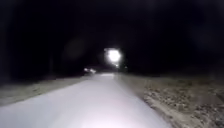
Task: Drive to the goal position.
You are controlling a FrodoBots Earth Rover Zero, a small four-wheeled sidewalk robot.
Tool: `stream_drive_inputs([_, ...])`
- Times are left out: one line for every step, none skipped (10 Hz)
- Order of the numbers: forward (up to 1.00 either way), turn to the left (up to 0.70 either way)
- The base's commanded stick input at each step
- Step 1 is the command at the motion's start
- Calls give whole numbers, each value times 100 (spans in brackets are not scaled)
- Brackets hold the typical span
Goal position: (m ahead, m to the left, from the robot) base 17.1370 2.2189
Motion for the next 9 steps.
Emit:
stream_drive_inputs([100,0])
stream_drive_inputs([100,0])
stream_drive_inputs([100,0])
stream_drive_inputs([100,0])
stream_drive_inputs([100,0])
stream_drive_inputs([100,0])
stream_drive_inputs([100,0])
stream_drive_inputs([100,0])
stream_drive_inputs([100,0])
